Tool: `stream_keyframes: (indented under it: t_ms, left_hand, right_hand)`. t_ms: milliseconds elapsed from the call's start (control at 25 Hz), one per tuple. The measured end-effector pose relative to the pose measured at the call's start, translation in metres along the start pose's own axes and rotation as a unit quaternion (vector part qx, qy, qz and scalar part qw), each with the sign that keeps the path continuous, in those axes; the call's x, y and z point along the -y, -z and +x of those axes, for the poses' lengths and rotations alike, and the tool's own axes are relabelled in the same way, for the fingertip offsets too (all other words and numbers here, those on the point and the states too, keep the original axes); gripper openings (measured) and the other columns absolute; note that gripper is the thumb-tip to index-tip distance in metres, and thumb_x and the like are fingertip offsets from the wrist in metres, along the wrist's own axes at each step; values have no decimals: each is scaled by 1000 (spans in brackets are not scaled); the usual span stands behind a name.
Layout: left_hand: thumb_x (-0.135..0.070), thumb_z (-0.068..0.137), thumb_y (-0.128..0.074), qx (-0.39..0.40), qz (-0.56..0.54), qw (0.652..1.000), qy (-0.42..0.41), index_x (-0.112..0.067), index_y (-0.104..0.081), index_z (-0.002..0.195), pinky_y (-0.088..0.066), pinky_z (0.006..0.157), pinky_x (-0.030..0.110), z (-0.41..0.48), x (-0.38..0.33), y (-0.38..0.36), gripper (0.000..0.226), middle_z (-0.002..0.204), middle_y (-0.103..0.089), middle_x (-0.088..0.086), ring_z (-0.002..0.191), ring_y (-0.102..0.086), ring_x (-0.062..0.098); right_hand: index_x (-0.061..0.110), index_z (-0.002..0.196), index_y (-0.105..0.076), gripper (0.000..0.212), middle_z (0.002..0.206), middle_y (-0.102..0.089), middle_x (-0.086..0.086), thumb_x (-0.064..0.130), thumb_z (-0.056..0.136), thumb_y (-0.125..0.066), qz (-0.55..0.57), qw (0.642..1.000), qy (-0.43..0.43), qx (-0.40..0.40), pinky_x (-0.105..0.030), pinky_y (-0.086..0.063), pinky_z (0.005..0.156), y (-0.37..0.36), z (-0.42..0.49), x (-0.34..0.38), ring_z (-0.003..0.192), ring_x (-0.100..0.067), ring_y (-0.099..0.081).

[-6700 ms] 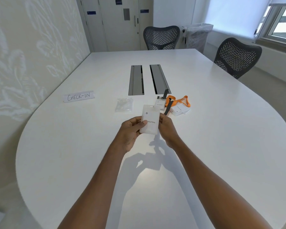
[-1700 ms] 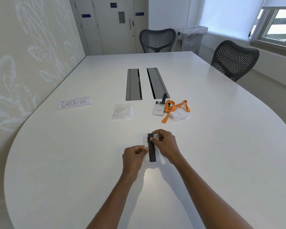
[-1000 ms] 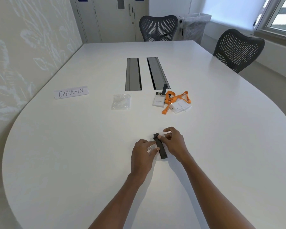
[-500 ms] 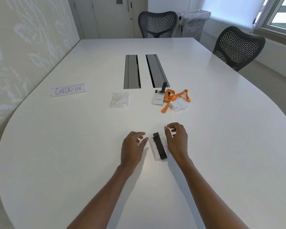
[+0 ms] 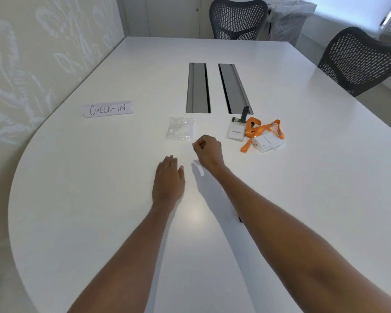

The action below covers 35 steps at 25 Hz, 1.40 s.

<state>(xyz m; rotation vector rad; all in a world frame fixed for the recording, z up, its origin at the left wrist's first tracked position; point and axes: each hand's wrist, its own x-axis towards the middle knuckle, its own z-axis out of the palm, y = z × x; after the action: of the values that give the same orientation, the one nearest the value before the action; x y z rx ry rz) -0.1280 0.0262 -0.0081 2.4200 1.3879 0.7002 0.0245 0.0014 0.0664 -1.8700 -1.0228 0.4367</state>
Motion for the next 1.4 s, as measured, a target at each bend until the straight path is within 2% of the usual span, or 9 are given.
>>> stream_keyframes:
  t_ms: [160, 360, 600, 760, 920, 1000, 1080, 1200, 1400]
  left_hand:
    - [-22, 106, -46, -16, 32, 999, -8, 1, -55, 143, -33, 124, 44, 2, 0, -1, 44, 150, -57, 19, 145, -48, 31]
    - [-24, 105, -46, -22, 63, 998, -8, -4, -57, 137, -36, 122, 44, 3, -3, -4, 40, 146, -60, 15, 141, -50, 29]
    - [-24, 106, -44, -22, 73, 997, 3, -5, -57, 137, -35, 122, 45, 2, -5, -3, 38, 148, -58, 14, 142, -49, 29]
    - [-23, 106, -45, -23, 73, 997, 4, -4, -58, 136, -36, 122, 45, 2, -7, -2, 38, 147, -59, 15, 142, -50, 29]
    - [-23, 106, -46, -19, 74, 997, 9, -3, -57, 137, -35, 123, 44, 0, -9, -2, 39, 148, -59, 15, 143, -49, 29]
    - [-23, 106, -46, -19, 74, 997, 8, -3, -57, 138, -35, 123, 44, 0, -9, -2, 39, 148, -58, 15, 143, -49, 29]
    - [-24, 106, -45, -16, 75, 997, 10, -3, -56, 139, -34, 124, 44, 0, -9, -2, 40, 149, -58, 15, 144, -48, 28]
    - [-24, 106, -45, -16, 77, 997, 10, -3, -56, 138, -35, 123, 44, 0, -10, -1, 40, 149, -58, 15, 144, -48, 28]
    - [-25, 106, -44, -12, 77, 997, 9, -3, -55, 140, -33, 124, 43, -2, -10, 1, 42, 150, -57, 14, 145, -47, 27]
  right_hand:
    - [1, 86, -69, 22, 90, -73, -11, 20, 96, -65, -18, 998, -64, -7, -40, -56, 83, -25, 66, -10, 91, -31, -67]
    - [14, 61, -38, 49, 63, -45, -3, 32, 99, -64, -83, 992, -91, 11, -34, -38, 67, -48, 121, -18, 64, -23, -46]
    - [6, 109, -62, 28, 114, -68, -12, 31, 98, -67, -168, 978, -119, 22, -37, -53, 81, -65, 139, -7, 106, -34, -67]
    - [9, 114, -64, 21, 120, -70, -10, 14, 94, -70, -193, 972, -134, 19, -35, -53, 84, -70, 137, -6, 111, -33, -69]
    - [9, 103, -63, 15, 108, -69, -9, 4, 89, -65, -157, 976, -152, 20, -41, -61, 88, -69, 134, -8, 101, -33, -70]
    - [10, 87, -58, 9, 93, -63, -9, 1, 86, -61, -118, 980, -157, 25, -37, -60, 76, -67, 134, -9, 86, -33, -66]
    - [13, 69, -47, 22, 74, -56, -5, 3, 83, -61, -69, 985, -156, 24, -29, -46, 57, -64, 133, -11, 66, -29, -55]
    - [17, 61, -35, 35, 59, -41, 0, 8, 83, -61, 0, 989, -144, 15, -26, -29, 50, -59, 125, -12, 50, -20, -38]
    - [14, 88, -60, 9, 91, -66, -2, 9, 83, -66, 115, 982, -145, -25, -32, -49, 61, -54, 114, -22, 73, -22, -59]
